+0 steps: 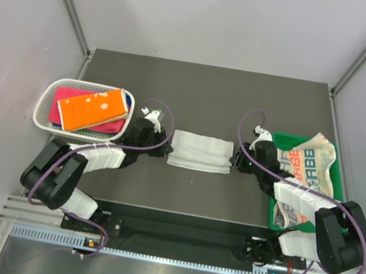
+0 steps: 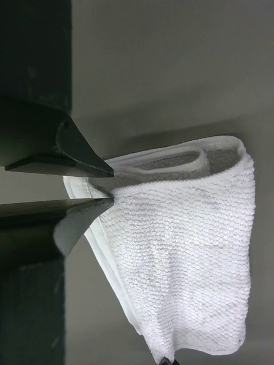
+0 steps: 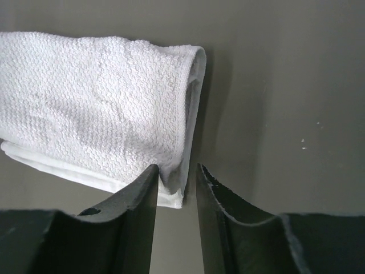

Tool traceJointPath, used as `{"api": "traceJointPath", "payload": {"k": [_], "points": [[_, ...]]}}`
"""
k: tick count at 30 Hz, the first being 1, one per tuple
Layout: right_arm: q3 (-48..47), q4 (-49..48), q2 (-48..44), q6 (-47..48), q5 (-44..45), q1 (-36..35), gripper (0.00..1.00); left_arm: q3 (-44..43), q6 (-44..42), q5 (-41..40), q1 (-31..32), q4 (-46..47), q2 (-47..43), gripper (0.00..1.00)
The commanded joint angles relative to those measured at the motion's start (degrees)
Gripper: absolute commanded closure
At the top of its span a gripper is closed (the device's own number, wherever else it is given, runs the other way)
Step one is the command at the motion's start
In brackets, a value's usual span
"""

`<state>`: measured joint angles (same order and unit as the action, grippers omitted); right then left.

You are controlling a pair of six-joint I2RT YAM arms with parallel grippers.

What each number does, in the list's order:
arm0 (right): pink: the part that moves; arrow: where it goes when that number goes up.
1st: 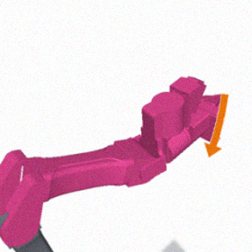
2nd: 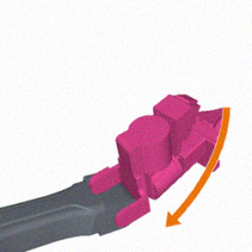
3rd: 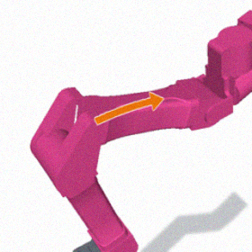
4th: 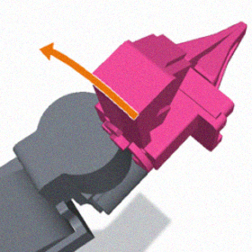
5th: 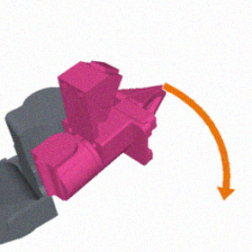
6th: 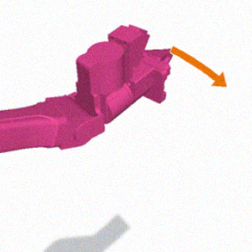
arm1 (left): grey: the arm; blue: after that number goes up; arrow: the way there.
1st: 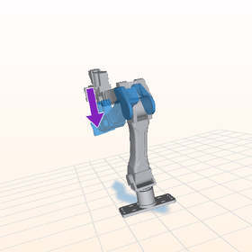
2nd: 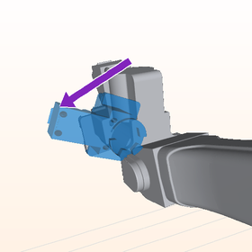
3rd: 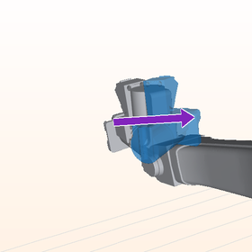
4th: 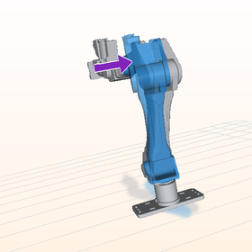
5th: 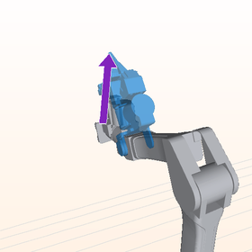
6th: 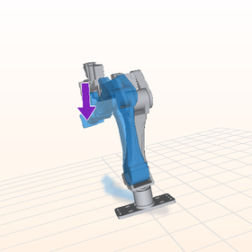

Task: Fold and stack the towels
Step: Fold the towel

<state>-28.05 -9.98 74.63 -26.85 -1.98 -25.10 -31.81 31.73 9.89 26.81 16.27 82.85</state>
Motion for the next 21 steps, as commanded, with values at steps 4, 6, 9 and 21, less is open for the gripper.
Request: {"api": "traceJointPath", "payload": {"k": [4,6,9,21], "points": [[-2.3,3.9,-6.4,0.1,3.2,-0.6,0.66,-3.9,-1.1,-2.9,0.3,-8.9,-6.8,0.71],[-3.0,5.5,-8.4,0.0,3.9,-0.6,0.65,-5.0,-1.7,-5.0,0.2,-11.5,-8.7,0.72],[-5.6,8.3,-9.2,-0.3,5.0,-1.5,0.65,-8.1,-1.4,-6.4,0.2,-15.8,-10.4,0.72],[-12.6,6.3,4.2,-2.2,8.0,-6.5,0.67,-24.4,1.5,-9.4,5.7,-23.3,10.4,0.79]]}}
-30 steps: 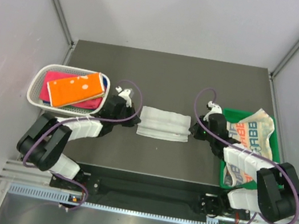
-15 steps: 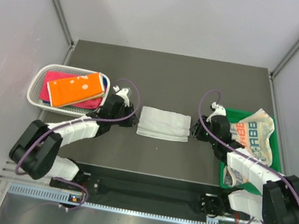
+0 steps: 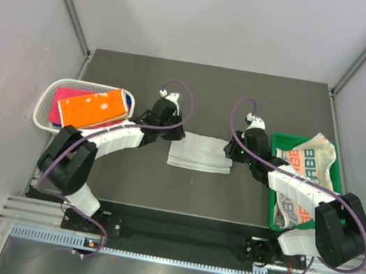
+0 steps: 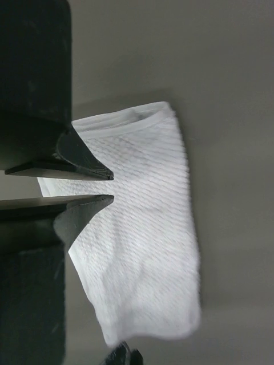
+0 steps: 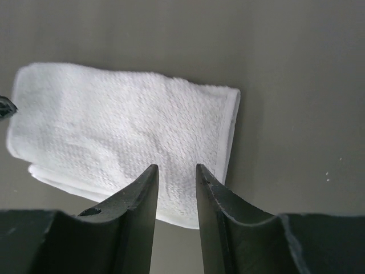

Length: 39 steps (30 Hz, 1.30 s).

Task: Fold and stack the towels
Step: Fold the towel

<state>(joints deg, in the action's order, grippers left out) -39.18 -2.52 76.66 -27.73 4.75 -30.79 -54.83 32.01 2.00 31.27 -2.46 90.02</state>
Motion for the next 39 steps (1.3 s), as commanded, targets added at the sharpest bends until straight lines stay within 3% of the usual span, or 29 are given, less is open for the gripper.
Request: {"api": "traceJointPath", "payload": {"k": [1,14,23,29,32,39], "points": [[-1.2,-1.3,2.4,-1.4,1.2,-0.9,0.68,-1.2,1.5,-1.4,1.9,-4.8,3.6,0.79],[6.8,-1.1,-1.4,-2.8,0.3,-2.3,0.69,9.9,3.1,0.0,4.7,-4.7,-3.4,0.82],[9.6,-1.1,-2.4,-3.1,0.7,-2.8,0.72,10.9,3.7,1.3,5.6,-5.6,-6.3,0.83],[9.1,-1.4,-1.3,-3.0,1.1,-3.1,0.72,2.9,3.0,-5.7,5.5,-12.7,-7.3,0.64],[9.6,-1.4,-1.4,-3.1,1.6,-3.1,0.72,-0.3,2.4,-9.5,5.5,-16.6,-3.5,0.63],[10.3,-1.3,-1.8,-2.9,2.6,-3.1,0.71,-0.5,2.7,-8.6,5.6,-16.2,0.8,0.62]]}}
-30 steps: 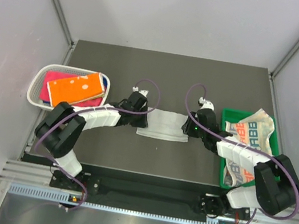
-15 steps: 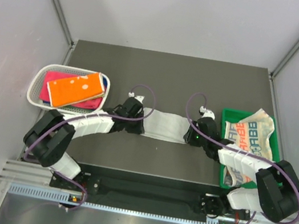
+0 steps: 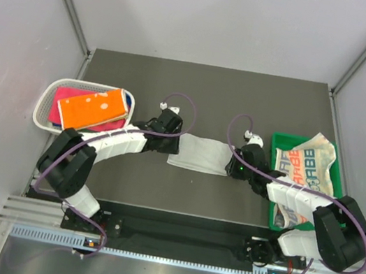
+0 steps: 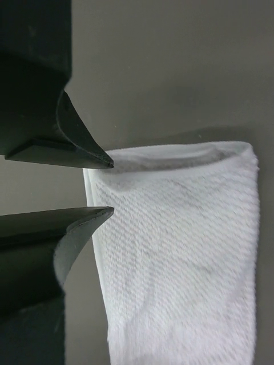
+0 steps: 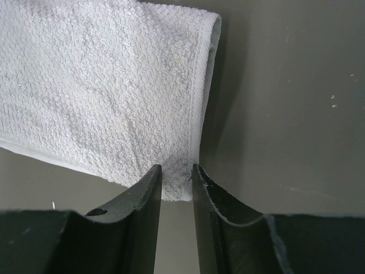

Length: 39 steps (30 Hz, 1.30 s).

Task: Fold and stack the towels
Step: Fold the towel

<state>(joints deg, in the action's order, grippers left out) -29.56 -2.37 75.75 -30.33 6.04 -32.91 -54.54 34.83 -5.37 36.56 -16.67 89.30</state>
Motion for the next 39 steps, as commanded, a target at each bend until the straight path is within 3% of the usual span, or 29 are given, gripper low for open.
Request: {"api": "traceJointPath", "payload": {"k": [1,8,18,26,39], "points": [[0.6,-1.5,-0.9,-0.3,1.3,-0.9,0.71,-0.7,-0.1,-1.3,0.3,-2.0,1.8,0.62],[0.6,-1.7,-0.5,0.0,1.3,-1.0,0.71,1.0,-0.4,-1.0,0.2,0.2,2.4,0.64],[0.4,-1.2,-0.5,0.0,1.4,-1.0,0.71,1.2,-1.5,-0.3,0.2,-0.3,1.1,0.99],[-0.2,0.2,-0.2,0.1,2.7,-0.9,0.76,3.2,-2.4,1.1,-1.5,-3.0,-3.6,1.00],[-0.8,0.3,1.1,-0.3,2.3,-0.9,0.78,10.1,-0.6,9.0,-2.0,2.5,0.8,1.00]]}}
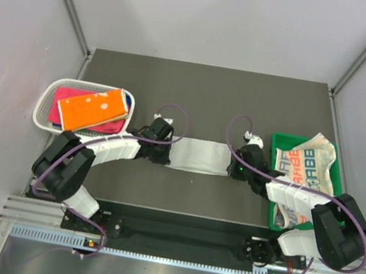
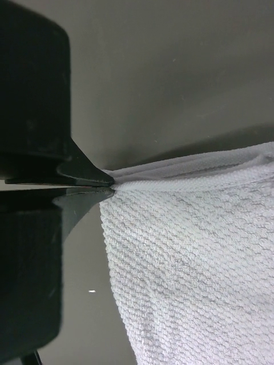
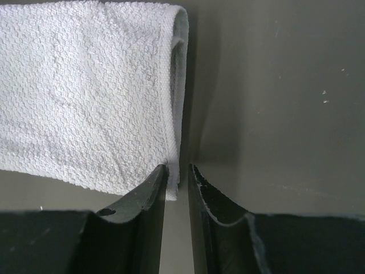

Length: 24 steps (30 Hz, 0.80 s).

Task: Fold and stack the towels
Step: Fold the towel, then neatly place the folded towel into the bin

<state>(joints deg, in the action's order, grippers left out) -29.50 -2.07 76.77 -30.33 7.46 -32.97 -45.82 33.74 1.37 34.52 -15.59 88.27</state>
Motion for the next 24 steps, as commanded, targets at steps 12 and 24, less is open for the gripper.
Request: {"api": "traceJointPath", "payload": {"k": [12,24], "points": [[-8.2,11.5,-6.1,2.1,4.8,-0.9,0.70,-8.5,-2.4,-4.3,-0.2,-7.7,-3.8,0.65],[-12.5,8.9,-7.0,3.6,0.4,-2.6,0.68,-12.3,-0.3,-4.9,-3.0,-6.4,2.6,0.46]]}}
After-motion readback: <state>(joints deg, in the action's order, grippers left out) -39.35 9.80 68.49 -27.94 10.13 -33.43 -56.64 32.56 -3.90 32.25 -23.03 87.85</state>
